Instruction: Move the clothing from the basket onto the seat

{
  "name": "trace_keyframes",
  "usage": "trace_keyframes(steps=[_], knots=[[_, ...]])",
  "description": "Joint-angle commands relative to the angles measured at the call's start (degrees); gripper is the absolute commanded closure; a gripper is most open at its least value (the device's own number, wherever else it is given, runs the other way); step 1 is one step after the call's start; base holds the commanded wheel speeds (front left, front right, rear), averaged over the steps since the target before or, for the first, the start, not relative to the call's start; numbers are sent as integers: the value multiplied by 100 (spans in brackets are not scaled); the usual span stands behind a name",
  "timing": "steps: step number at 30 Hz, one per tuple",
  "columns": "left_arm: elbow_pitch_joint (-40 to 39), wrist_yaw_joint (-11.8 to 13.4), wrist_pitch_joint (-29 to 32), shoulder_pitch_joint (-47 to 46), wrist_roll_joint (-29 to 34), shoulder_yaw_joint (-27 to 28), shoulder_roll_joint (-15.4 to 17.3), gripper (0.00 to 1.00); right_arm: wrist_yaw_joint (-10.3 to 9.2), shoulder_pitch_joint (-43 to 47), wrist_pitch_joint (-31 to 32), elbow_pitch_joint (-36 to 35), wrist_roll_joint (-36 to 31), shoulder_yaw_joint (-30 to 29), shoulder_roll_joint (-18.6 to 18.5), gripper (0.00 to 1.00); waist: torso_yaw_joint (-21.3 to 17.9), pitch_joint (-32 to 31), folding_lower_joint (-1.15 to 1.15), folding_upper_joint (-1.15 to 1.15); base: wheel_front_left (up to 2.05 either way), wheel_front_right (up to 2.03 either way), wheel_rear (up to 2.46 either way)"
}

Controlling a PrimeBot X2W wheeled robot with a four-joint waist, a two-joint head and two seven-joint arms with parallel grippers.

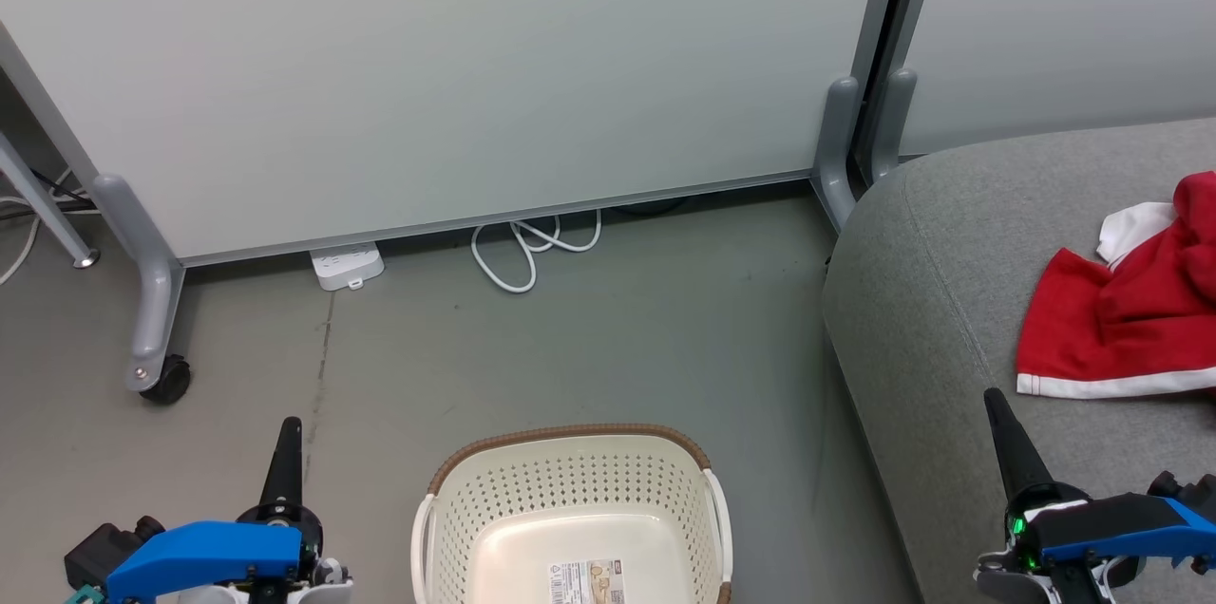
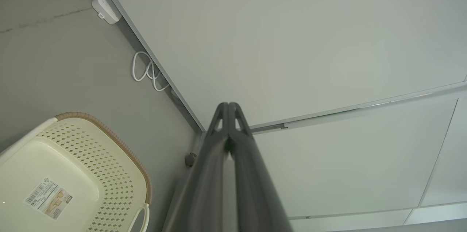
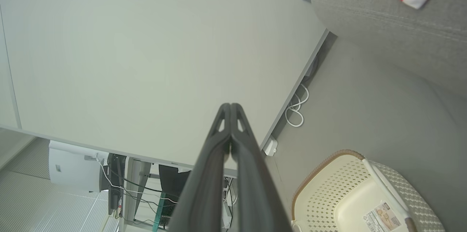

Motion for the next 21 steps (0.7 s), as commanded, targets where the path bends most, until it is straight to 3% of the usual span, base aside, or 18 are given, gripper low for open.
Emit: trace_keyframes(steps=[1, 21], knots=[[-81, -15, 35, -141, -98, 54, 4, 100, 2, -114, 30, -66, 121, -20, -1, 100, -2, 1, 0, 0, 0, 0, 0], [-265, -17, 283, -212, -955, 203, -21, 100, 3, -166, 176, -173, 1094, -78, 2, 100, -45, 30, -1, 0, 0, 0, 0]])
